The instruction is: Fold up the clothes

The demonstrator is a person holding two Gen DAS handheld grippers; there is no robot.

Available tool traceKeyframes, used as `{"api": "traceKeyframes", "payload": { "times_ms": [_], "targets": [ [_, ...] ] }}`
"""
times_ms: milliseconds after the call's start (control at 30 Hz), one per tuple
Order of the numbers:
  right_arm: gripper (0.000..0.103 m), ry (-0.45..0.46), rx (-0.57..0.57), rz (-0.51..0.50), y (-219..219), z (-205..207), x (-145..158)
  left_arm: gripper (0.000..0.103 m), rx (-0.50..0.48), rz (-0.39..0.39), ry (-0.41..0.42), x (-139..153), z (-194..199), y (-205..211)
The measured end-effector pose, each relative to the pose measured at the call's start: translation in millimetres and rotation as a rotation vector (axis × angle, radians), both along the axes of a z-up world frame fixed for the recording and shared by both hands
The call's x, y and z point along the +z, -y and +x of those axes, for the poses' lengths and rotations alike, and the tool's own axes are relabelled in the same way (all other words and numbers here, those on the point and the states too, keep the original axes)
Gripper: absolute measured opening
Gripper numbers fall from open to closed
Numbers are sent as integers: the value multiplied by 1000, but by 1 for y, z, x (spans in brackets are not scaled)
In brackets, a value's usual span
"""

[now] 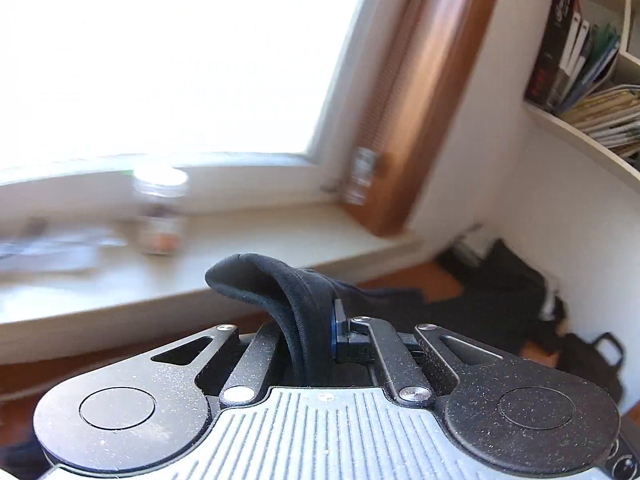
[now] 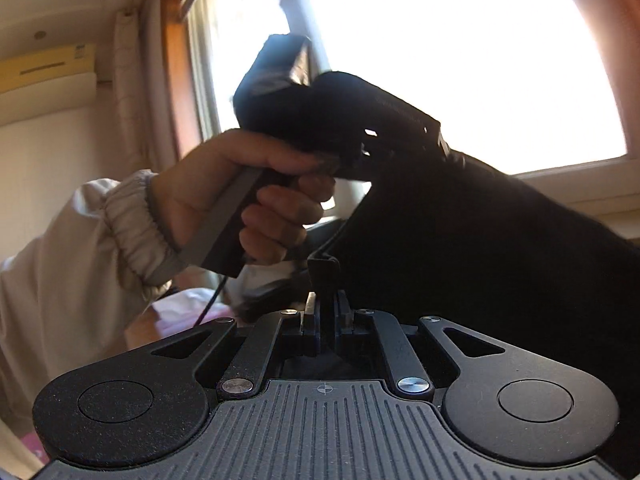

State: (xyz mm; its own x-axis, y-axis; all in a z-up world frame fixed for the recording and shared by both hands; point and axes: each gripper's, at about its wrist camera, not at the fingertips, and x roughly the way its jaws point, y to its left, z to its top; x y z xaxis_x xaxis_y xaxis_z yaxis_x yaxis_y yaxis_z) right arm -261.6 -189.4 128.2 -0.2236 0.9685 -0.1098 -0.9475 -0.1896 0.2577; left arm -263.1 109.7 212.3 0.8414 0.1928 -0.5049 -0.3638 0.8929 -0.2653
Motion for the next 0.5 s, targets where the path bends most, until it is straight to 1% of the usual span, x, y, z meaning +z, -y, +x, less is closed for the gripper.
{"api": "traceKeyframes", "payload": {
  "times_ms": [133, 200, 267, 300, 367, 400, 433, 500],
  "targets": [
    [8, 10, 78, -45, -45, -48, 0, 4, 83, -19, -26, -11, -60, -29],
    [8, 5, 111, -79, -64, -67, -6, 4, 111, -33, -49, -26, -77, -39],
    [8, 38, 120, -120, -84, -85, -17, 4, 143, -55, -69, -44, -91, -50],
    [8, 55, 124, -140, -95, -92, -23, 6, 163, -65, -88, -54, -95, -56],
    [9, 76, 132, -188, -112, -102, -38, 13, 203, -82, -125, -75, -107, -69],
    [10, 82, 133, -213, -119, -106, -45, 19, 215, -89, -141, -84, -118, -79],
    [14, 82, 132, -238, -125, -108, -51, 20, 230, -89, -155, -92, -127, -86],
    [19, 85, 146, -261, -130, -111, -58, 20, 263, -64, -173, -100, -136, -94]
  ]
}}
